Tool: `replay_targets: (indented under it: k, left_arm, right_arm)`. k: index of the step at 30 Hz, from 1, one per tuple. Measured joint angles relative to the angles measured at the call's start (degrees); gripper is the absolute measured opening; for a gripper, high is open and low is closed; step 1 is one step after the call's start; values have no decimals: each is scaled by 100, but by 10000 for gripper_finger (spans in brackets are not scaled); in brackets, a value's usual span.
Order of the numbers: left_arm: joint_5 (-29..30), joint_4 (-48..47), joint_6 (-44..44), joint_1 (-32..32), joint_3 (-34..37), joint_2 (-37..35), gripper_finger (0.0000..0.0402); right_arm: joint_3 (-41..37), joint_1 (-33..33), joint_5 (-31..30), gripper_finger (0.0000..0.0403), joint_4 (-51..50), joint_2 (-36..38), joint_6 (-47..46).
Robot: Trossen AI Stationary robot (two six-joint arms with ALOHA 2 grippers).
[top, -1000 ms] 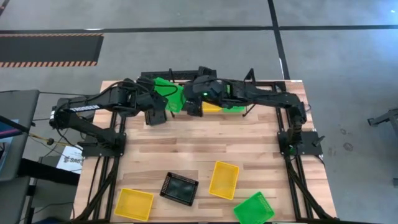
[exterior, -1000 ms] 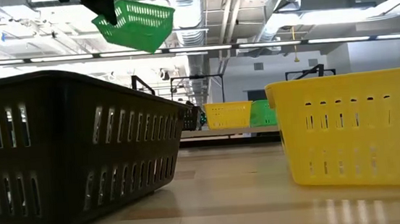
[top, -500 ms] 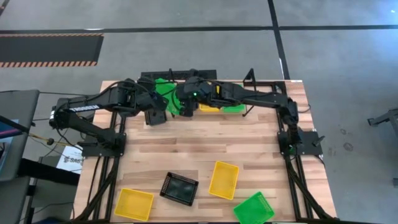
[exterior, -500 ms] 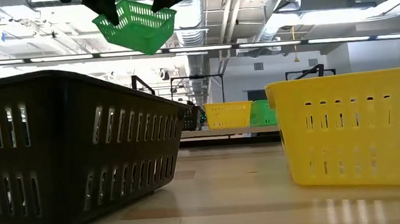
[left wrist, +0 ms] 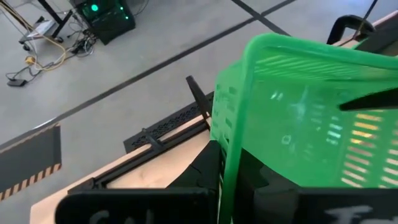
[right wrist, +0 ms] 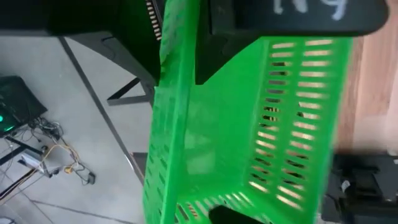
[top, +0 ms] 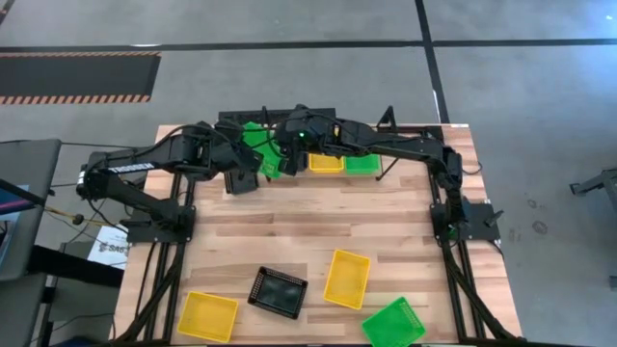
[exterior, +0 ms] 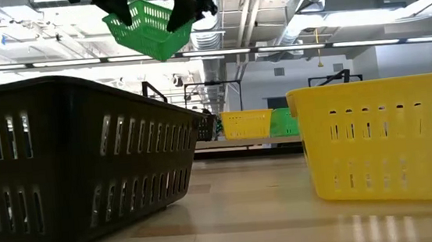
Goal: Stack baskets on shelf by color
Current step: Stack the left green bin on top of the green bin on the shelf
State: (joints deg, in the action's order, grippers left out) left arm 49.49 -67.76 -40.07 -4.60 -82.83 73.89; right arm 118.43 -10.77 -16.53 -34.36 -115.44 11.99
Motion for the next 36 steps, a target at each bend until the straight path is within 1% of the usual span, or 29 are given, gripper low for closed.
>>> replay_targets:
  k: [3,4,6,7,9,10,14,16,18,21,24,27,30,32,34,36]
  left_arm:
    - [-22,42,21,28,0,2,0]
    - [-21,75,44,36,0,2,0]
    - [-16,169,117,51,0,0,0]
    - [4,234,188,64,0,0,0]
    - [91,472,475,115,2,0,0]
    - [167,712,756,144,3,-3,0]
    - [563,1929,2198,330,-9,-13,1]
    - [699,2279,2801,459,-147,-4,1]
    - [839,2470,3179,598,-294,-4,2]
    - [841,2398,3360,664,-543,0,10]
    - [592,2342,3454,630,-704,-16,39]
    - [377,2338,3605,544,-728,-4,87]
    - [698,2286,3586,535,-717,46,142]
    - [914,2274,3487,540,-717,24,173]
    - [1072,2226,3304,566,-713,-54,194]
    - [1134,2207,3175,628,-713,-226,203]
  right_arm:
    - [-119,-10,-4,101,74,-19,9]
    - [-122,-8,-12,84,62,-22,38]
    - [-120,-7,-75,33,56,-15,169]
    - [-120,-14,-77,18,60,-15,252]
    - [-120,-41,-82,10,54,1,282]
    - [-120,-68,-85,7,32,13,269]
    - [-108,-121,-129,4,-11,46,259]
    - [-98,-144,-99,3,65,46,239]
    - [-92,-172,-43,3,100,46,206]
    - [-92,-203,54,2,153,25,127]
    - [-156,-209,78,2,-126,21,270]
    - [-150,-196,79,1,-17,16,323]
    - [-107,-191,30,1,-46,80,325]
    - [-130,-227,-3,1,-300,94,339]
    - [-131,-305,-243,1,-490,103,450]
    - [-131,-459,-572,1,-1048,279,519]
